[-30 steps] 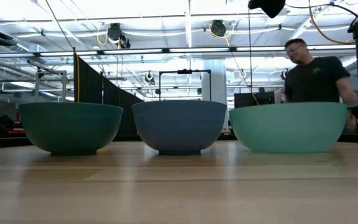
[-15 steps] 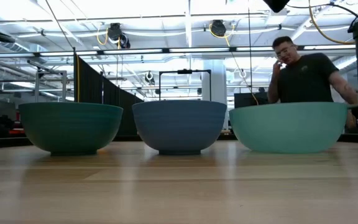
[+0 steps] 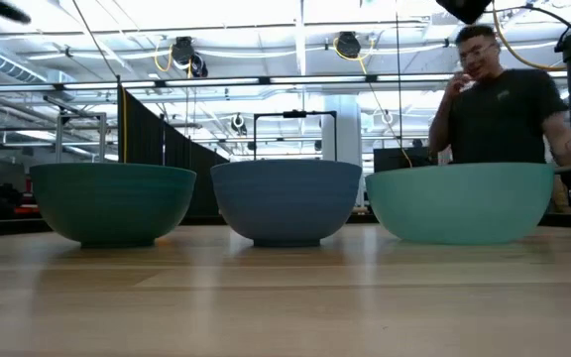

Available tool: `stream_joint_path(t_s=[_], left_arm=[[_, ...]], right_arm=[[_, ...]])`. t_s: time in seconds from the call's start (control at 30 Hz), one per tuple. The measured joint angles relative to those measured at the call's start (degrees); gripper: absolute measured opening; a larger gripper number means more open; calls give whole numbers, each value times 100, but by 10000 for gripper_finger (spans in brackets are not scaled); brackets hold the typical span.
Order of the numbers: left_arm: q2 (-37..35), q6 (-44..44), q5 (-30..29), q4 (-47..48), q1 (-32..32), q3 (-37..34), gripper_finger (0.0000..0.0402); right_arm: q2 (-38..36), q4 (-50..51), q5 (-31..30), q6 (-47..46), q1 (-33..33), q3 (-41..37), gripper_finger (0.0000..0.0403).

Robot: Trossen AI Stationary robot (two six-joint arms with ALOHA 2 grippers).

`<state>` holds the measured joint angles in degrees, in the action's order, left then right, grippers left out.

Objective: Nest bowls inside each other
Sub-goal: Stack the pink transparent bowl on top of the blue transparent bowl

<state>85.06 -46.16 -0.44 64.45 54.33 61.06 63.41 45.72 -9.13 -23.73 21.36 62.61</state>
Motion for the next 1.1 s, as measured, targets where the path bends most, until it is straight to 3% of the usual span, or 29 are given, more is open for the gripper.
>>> stream_joint_path(t_s=[0.4,0.67,0.8,0.97,1.1], left_arm=[[-250,184,-1414,997,-356,1366,0],[-306,1688,-2094,918,-1472,2395,0],[-304,2504,-2155,450,-2154,2740,0],[-304,3154,-2083,-232,-2917,2955,0],[-287,3714,-1707,-774,-3592,2957,0]], right_arm=[[626,358,-393,-1152,1158,-5,0],[1238,436,-1348,-1764,1961,-15,0],[1422,430,-1155,-2169,2262,-15,0],[1415,436,-186,-2894,2673,-15,0],[1270,742,-153,-3795,2859,32,0]])
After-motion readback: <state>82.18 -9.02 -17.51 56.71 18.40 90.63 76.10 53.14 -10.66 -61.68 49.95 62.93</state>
